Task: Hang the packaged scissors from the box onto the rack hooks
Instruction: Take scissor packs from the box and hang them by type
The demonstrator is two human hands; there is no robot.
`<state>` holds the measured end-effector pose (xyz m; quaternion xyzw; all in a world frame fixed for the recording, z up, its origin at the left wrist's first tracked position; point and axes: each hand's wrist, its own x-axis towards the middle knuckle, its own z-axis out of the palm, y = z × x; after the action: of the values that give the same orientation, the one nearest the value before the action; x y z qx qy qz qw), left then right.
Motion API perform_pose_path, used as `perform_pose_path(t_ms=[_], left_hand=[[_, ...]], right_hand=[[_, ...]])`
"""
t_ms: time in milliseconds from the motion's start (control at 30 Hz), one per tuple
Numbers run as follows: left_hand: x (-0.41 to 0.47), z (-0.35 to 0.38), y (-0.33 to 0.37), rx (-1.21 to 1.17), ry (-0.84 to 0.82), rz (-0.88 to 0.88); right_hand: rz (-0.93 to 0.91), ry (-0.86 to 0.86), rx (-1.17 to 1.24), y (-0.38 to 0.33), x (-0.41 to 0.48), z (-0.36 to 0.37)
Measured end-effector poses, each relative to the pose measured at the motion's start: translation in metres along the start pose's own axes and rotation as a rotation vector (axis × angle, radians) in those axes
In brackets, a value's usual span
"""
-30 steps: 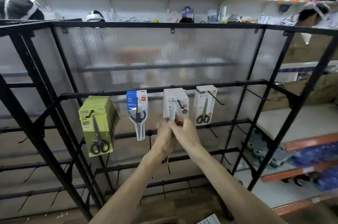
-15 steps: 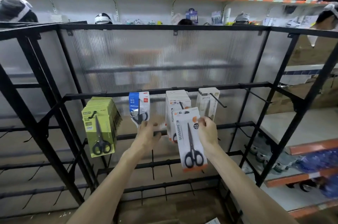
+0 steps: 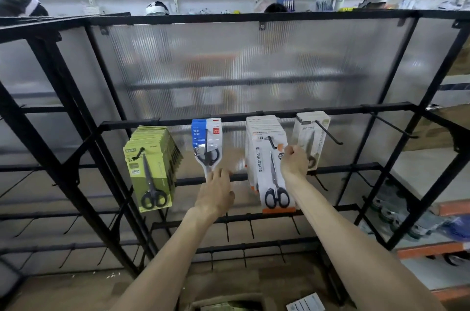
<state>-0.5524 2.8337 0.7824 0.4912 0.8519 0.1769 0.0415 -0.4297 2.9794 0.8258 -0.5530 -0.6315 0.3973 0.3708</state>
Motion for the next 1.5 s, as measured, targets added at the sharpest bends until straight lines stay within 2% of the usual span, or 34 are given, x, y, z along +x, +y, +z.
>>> perform_pose_path(t_ms=[167, 333, 467, 733, 900, 1033, 1200, 1333, 1500], left_hand=[[0.009, 0.01, 0.003, 0.051, -0.003, 0.068], [0.011, 0.01, 0.013, 0.1, -0.033, 0.1], [0.013, 0.013, 0.024, 0.109, -0.07, 0.025], [-0.002, 0.042, 0.06, 0.171, -0.078, -0.06], [-0.029, 0.062, 0.085, 0.201, -0.039, -0.117], [-0.056, 0.077, 0.104, 0.298, 0.047, -0.131], [-0.085, 0.107, 0.103, 0.396, -0.128, -0.163], [-0.097, 0.149, 0.091, 0.331, -0.186, -0.196], [-0.105, 0.257, 0.069, 0.29, -0.35, -0.217]], right_hand=[[-0.02, 0.015, -0.164, -0.001, 0.006, 0.008], [-0.141, 0.042, -0.358, 0.011, -0.011, -0.009], [-0.305, -0.085, -0.525, 0.032, -0.017, -0.032], [-0.482, -0.295, -0.783, 0.072, -0.014, -0.062], [-0.608, -0.356, -0.779, 0.098, -0.01, -0.077], [-0.632, -0.418, -0.806, 0.122, -0.006, -0.09], [-0.664, -0.538, -0.955, 0.166, -0.01, -0.097], [-0.61, -0.577, -0.88, 0.217, -0.017, -0.095], [-0.614, -0.553, -0.815, 0.321, -0.027, -0.065]])
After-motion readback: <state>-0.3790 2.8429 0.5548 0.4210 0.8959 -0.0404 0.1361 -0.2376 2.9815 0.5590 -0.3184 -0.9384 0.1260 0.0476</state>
